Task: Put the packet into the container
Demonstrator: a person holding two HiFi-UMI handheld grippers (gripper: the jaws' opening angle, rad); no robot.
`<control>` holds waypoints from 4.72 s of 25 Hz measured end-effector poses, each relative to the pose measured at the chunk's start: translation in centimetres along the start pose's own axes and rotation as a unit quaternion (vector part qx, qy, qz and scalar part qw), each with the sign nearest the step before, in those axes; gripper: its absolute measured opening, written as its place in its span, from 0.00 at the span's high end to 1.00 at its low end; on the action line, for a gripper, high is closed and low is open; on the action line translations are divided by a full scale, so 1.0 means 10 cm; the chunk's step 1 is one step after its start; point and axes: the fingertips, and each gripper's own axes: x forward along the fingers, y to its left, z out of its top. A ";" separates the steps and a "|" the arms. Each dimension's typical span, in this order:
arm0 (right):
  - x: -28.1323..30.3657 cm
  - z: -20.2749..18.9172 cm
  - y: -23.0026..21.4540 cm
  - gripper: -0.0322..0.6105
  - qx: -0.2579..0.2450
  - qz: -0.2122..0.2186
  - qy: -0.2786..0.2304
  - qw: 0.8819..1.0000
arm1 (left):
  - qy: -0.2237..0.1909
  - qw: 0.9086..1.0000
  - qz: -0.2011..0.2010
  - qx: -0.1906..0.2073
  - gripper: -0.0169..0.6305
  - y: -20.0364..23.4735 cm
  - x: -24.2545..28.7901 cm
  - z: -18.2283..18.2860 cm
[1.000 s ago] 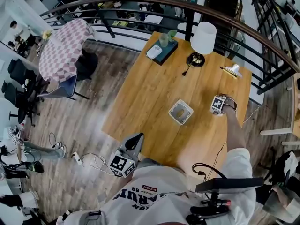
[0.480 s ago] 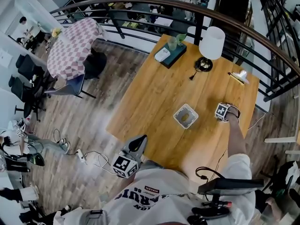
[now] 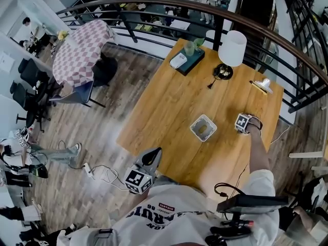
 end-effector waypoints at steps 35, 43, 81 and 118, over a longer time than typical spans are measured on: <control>-2.19 -0.31 0.46 0.27 -0.003 0.050 -0.009 0.999 | -0.013 0.999 -0.044 0.008 0.98 -0.01 0.14 -0.03; -2.84 -0.39 0.61 0.27 -0.004 0.033 -0.012 0.999 | -0.009 0.997 -0.076 0.021 0.98 -0.16 0.12 -0.10; -4.37 0.37 1.72 0.27 -0.444 -0.178 0.044 0.877 | -0.001 0.997 -0.079 0.021 0.97 -0.08 -0.09 -0.30; -3.79 1.42 1.58 0.27 -0.530 -0.160 0.076 0.829 | -0.002 1.000 0.001 -0.023 0.98 0.31 -0.38 -0.55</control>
